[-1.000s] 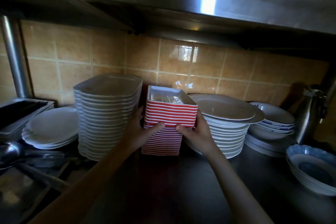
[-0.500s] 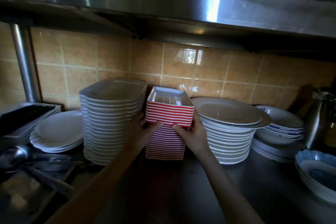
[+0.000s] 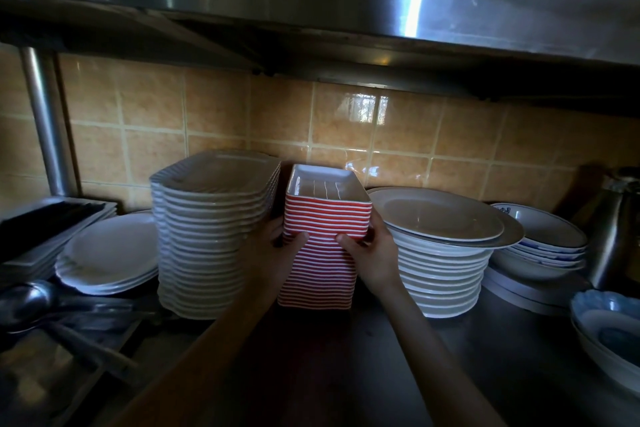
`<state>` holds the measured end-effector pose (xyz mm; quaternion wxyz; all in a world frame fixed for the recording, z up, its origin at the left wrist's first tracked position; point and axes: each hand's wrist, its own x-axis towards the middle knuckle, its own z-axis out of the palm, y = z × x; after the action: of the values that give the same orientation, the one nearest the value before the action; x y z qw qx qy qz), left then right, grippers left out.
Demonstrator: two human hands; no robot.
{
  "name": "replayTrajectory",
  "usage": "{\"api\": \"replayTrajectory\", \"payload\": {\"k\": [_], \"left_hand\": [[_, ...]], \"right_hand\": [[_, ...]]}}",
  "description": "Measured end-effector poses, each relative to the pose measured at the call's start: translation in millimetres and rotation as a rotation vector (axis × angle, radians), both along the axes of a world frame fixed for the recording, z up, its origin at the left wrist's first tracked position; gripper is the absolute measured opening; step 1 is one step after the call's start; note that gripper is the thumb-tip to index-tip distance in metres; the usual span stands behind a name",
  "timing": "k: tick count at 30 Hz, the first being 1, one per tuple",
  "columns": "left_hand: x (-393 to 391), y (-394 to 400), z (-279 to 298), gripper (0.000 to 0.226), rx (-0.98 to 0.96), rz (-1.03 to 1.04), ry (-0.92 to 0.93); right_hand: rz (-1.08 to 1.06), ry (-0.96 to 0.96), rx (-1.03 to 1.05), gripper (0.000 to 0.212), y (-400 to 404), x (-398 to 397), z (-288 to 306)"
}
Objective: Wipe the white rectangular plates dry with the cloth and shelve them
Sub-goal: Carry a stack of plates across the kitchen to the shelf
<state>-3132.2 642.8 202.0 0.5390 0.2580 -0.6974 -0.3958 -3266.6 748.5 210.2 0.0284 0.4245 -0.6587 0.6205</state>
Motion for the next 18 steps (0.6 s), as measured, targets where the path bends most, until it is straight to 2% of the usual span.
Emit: {"api": "replayTrajectory", "payload": {"k": [3, 10, 14, 16, 18], "left_hand": [[-3, -4, -3, 0.029, -0.005, 0.016, -0.007], [-7, -6, -11, 0.05, -0.002, 0.048, 0.007], [-6, -7, -10, 0.037, -0.024, 0.078, -0.02], [-5, -6, -8, 0.027, -0.053, 0.102, -0.038], [-5, -6, -9, 0.027, -0.059, 0.097, -0.029]], "right_hand": [[-0.03, 0.031, 0.011, 0.058, -3, -3, -2], [-0.097, 0.086, 0.05, 0.057, -7, -3, -7], [-0.112, 0.09, 0.048, 0.053, -7, -2, -9], [-0.115, 0.082, 0.055, 0.061, -7, -2, -9], [-0.112, 0.072, 0.06, 0.069, -8, -1, -9]]}}
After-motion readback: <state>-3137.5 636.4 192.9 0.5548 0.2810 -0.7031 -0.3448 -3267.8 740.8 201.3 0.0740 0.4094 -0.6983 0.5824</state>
